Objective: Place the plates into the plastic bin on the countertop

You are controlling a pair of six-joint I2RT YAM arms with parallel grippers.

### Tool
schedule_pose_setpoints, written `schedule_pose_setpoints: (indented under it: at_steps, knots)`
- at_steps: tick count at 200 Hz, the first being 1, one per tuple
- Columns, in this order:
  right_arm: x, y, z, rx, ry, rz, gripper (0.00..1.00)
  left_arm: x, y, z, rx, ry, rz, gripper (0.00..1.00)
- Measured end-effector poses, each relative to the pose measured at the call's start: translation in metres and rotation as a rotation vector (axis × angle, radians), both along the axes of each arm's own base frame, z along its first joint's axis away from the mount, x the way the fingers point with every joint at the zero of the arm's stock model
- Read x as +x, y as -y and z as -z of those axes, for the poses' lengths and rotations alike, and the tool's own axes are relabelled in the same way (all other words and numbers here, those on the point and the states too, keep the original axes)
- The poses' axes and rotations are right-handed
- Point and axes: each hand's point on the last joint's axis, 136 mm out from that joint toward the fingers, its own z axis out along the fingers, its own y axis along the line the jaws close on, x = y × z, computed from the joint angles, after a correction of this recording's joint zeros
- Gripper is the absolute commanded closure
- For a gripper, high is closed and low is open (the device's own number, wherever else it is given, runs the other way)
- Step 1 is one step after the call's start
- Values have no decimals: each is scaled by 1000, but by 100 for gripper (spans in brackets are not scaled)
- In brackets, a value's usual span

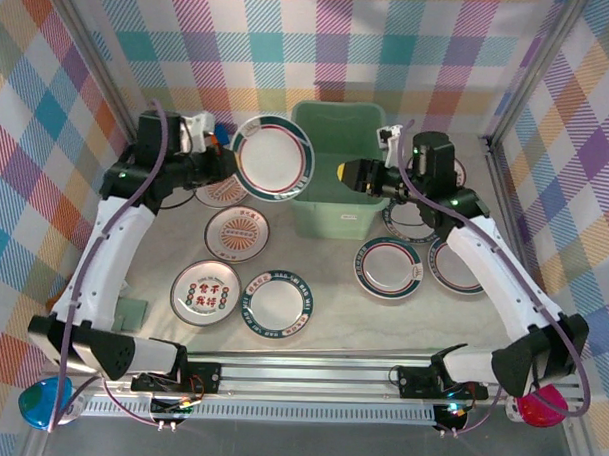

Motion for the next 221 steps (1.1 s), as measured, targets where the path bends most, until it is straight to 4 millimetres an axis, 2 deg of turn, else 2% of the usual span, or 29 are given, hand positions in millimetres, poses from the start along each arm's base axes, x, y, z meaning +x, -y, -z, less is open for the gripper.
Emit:
schedule_pose_setpoints:
  at_steps: [17, 46, 62, 87, 121, 171, 221]
  knots:
    - [6, -5, 6, 15, -28, -4, 49, 2, 20, 2, -33, -9, 50, 100]
    - [10, -7, 7, 37, -46, 6, 52, -2, 41, -2, -63, -3, 110, 100]
    - [12, -6, 5, 47, -47, 16, 61, -4, 50, -4, -77, 1, 135, 100]
    - [16, -4, 10, 49, -56, 47, 68, -2, 56, -4, -90, 3, 148, 100]
    - [18, 2, 24, 38, -77, 93, 62, -1, 60, 0, -93, -11, 154, 100]
    - [15, 15, 24, 28, -64, 163, 57, -1, 64, -4, -105, -1, 164, 100]
    - [13, 15, 23, 41, -69, 161, 66, -4, 69, -1, -114, -9, 180, 100]
